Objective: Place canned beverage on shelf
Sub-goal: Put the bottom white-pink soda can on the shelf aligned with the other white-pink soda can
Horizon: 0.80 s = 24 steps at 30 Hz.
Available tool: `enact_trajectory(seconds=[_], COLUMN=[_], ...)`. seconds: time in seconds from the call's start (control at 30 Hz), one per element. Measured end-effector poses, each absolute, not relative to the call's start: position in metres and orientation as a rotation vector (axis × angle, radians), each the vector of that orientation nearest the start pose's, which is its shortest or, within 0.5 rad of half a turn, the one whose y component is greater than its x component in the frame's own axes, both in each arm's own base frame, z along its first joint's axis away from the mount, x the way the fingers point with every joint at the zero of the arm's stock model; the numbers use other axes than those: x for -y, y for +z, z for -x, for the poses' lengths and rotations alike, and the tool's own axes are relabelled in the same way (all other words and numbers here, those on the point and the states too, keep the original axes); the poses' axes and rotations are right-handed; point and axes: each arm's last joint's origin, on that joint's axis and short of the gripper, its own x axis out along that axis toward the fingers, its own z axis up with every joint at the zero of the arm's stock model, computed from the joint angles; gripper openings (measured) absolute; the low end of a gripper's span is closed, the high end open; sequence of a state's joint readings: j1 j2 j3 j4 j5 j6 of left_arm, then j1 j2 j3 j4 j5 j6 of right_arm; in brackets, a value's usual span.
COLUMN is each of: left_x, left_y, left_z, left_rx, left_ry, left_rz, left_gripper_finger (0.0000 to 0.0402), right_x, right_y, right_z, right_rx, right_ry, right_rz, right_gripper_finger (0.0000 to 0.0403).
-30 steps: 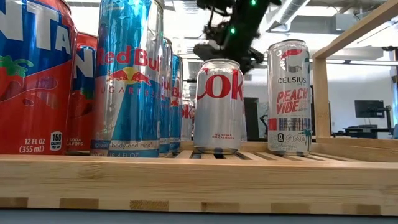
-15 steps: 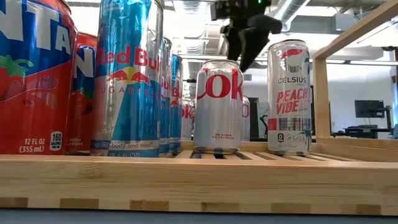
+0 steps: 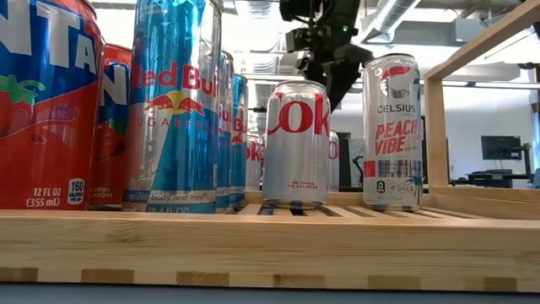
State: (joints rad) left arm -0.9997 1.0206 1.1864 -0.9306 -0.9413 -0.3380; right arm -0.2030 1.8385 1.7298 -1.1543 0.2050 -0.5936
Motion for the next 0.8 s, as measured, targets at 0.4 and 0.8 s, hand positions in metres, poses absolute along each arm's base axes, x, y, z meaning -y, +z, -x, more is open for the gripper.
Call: enact_trajectory(seconds=[0.4, 0.8], left_x=[0.134, 0.134], left_y=[0.37, 0.37], left_z=[-0.114, -0.114], left_rx=[-0.423, -0.424], left_ry=[0.027, 0.027], left_rz=[-0.311, -0.313], left_gripper_finger=[0.032, 0.032], right_x=[0.095, 0.092], right_y=[0.257, 0.235], right_z=[-0.378, -0.382], right_rx=[-1.44, -1.547], right_ry=[0.155, 0.172], right_rz=[0.527, 0.497], right_gripper_finger=[0.0317, 0.0297])
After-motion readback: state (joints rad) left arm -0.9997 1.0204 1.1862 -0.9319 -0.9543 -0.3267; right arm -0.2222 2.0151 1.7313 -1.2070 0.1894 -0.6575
